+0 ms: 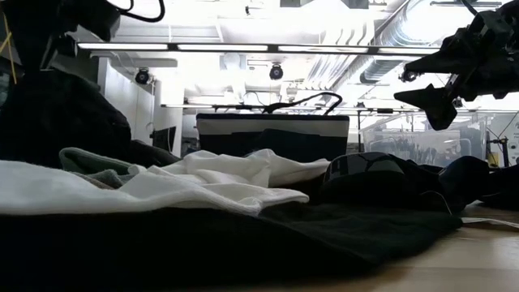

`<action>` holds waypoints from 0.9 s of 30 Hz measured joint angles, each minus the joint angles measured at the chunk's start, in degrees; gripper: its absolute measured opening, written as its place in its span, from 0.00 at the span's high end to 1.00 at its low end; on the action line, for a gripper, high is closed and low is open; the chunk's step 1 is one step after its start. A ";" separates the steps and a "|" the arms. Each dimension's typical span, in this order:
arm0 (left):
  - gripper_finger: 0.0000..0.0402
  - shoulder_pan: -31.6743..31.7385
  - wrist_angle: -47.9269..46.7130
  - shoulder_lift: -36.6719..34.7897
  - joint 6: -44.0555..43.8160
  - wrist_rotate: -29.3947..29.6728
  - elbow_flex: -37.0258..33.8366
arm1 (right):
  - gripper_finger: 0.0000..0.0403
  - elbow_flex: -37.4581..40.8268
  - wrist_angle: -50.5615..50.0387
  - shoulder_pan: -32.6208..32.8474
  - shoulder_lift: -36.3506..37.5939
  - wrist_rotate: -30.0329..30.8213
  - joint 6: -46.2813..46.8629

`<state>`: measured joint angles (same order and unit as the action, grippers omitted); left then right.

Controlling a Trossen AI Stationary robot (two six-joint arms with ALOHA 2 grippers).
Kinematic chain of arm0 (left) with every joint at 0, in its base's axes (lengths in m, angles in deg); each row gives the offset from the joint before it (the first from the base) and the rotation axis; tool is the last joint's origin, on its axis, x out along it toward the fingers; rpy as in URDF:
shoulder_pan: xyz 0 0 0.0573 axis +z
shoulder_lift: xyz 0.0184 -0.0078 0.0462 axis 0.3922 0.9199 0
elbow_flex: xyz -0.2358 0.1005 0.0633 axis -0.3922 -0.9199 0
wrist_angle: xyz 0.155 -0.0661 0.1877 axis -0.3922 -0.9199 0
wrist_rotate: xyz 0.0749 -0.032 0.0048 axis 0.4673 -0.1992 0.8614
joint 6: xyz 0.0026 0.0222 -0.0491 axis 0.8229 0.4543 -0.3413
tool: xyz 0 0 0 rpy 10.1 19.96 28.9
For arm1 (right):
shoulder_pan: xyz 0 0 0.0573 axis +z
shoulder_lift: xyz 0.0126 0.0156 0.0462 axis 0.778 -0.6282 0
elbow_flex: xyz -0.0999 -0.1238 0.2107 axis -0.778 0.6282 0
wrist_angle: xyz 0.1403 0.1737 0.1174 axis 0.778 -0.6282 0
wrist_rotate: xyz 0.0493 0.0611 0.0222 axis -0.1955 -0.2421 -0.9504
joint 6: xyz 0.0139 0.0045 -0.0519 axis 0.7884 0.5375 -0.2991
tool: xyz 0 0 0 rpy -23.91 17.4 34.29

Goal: Pick & Place Cloths
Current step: Put the gray boxers into the transparent bin

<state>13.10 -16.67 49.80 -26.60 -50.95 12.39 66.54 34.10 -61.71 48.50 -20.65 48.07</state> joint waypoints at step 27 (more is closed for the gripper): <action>1.00 -0.16 1.68 -0.04 1.72 5.43 22.76 | 0.32 0.02 9.01 -0.01 0.02 -0.21 25.73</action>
<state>12.94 -14.99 49.76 -24.88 -45.52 35.15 66.56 43.11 -61.71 48.52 -20.86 73.81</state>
